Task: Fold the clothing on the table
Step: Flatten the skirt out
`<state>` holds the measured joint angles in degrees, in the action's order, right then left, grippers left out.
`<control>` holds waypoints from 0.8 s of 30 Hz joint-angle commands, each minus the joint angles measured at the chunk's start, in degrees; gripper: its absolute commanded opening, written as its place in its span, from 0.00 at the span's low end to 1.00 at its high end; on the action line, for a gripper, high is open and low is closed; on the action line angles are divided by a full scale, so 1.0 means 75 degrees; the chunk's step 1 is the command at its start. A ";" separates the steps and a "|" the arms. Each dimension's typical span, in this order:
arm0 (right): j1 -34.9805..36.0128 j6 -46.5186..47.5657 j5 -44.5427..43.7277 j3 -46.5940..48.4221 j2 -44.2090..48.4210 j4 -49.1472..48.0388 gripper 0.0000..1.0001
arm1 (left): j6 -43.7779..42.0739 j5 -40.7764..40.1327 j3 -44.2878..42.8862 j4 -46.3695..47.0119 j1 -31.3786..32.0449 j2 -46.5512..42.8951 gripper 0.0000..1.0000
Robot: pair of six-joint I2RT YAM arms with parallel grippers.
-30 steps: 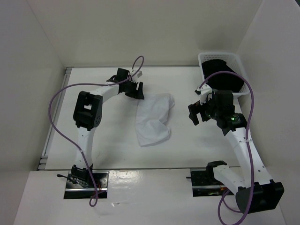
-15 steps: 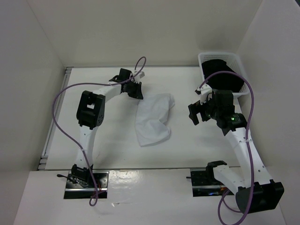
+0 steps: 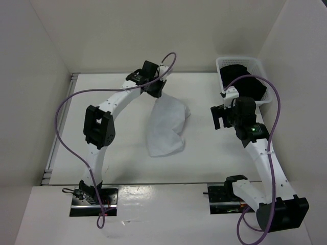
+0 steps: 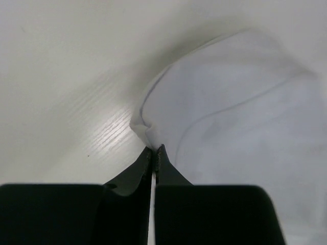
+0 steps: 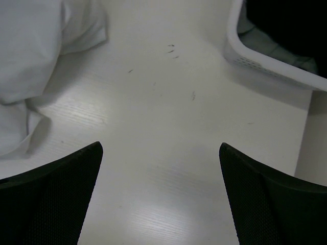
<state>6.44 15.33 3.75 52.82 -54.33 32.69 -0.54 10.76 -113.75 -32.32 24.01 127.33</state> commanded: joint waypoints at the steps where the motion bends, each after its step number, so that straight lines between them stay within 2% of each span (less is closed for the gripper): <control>1: -0.0132 -0.0462 -0.1179 -0.0058 0.0001 -0.0818 0.99 | -0.0666 -0.1129 -0.1120 -0.0705 0.0863 -0.1612 0.00; 7: -0.0272 -0.0603 -0.1426 -0.0128 0.0247 -0.0913 0.99 | -0.0819 -0.1400 -0.2795 -0.2006 0.2363 -0.2165 0.00; 10: -0.0354 -0.0673 -0.1426 -0.0128 0.0318 -0.0983 0.99 | -0.0819 -0.1003 -0.4235 -0.2954 0.2880 -0.2071 0.00; 15: -0.0530 -0.0744 -0.1426 -0.0128 0.0552 -0.1054 0.99 | -0.1147 -0.1142 -0.3608 -0.2945 0.3279 -0.3169 0.00; 16: -0.0530 -0.0744 -0.1426 -0.0128 0.0552 -0.1054 0.99 | -0.1147 -0.1525 -0.3096 -0.2829 0.3279 -0.3335 0.00; 19: -0.0600 -0.0744 -0.1344 -0.0128 0.0552 -0.1054 0.99 | -0.1147 -0.1787 -0.1538 -0.2011 0.2918 -0.4330 0.00; 20: -0.0600 -0.0744 -0.1344 -0.0128 0.0552 -0.1054 0.99 | -0.1147 -0.1787 -0.0267 -0.1474 0.2800 -0.4622 0.00; 23: -0.0600 -0.0744 -0.1192 -0.0128 0.0552 -0.1054 0.99 | -0.1147 -0.1787 0.1649 -0.0477 0.2133 -0.5678 0.03; 24: -0.0600 -0.0674 -0.1191 -0.0128 0.0552 -0.1054 0.99 | -0.1147 -0.1671 0.2827 -0.0287 0.1910 -0.6063 0.03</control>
<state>2.35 10.31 -5.50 52.03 -51.09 27.94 -7.84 -0.45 -105.84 -43.83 42.52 87.44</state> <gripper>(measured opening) 0.987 0.031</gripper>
